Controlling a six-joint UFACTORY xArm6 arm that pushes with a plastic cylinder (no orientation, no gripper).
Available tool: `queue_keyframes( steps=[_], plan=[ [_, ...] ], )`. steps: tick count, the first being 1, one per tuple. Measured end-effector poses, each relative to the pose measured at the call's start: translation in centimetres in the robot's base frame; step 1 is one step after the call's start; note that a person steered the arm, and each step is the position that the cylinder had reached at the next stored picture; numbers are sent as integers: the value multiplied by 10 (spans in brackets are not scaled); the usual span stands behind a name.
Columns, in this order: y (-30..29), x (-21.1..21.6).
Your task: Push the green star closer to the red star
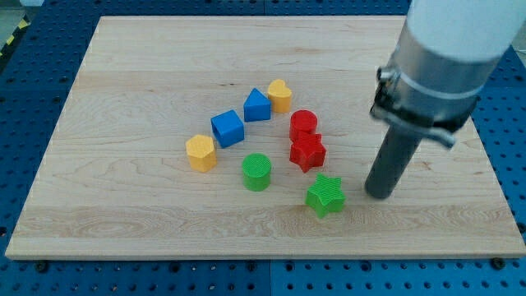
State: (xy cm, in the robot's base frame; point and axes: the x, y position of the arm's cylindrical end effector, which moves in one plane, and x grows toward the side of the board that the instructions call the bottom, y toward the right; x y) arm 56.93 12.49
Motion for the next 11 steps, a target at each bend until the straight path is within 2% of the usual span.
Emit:
queue_keyframes(
  steps=[1,3,6,8,11],
  plan=[
    [-16,48],
    [-20,38],
    [-70,29],
    [-67,49],
    [-46,41]
  ],
)
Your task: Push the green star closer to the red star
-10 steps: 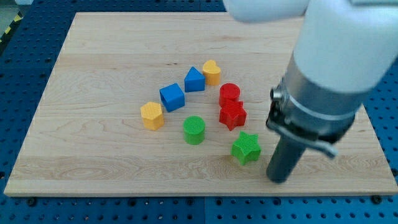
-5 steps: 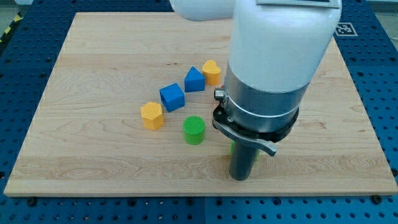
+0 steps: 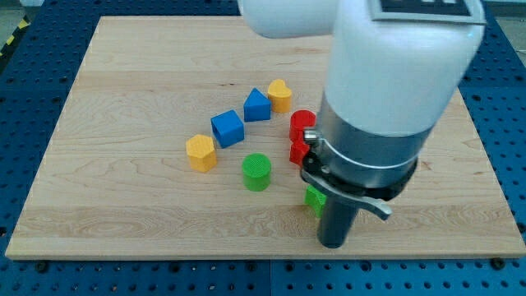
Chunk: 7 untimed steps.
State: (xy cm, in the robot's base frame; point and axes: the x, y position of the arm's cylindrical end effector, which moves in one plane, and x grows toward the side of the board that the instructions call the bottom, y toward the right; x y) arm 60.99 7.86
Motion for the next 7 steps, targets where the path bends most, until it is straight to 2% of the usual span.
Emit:
queue_keyframes(
  steps=[1,3,7],
  plan=[
    [17,0],
    [15,-27],
    [-12,-34]
  ],
)
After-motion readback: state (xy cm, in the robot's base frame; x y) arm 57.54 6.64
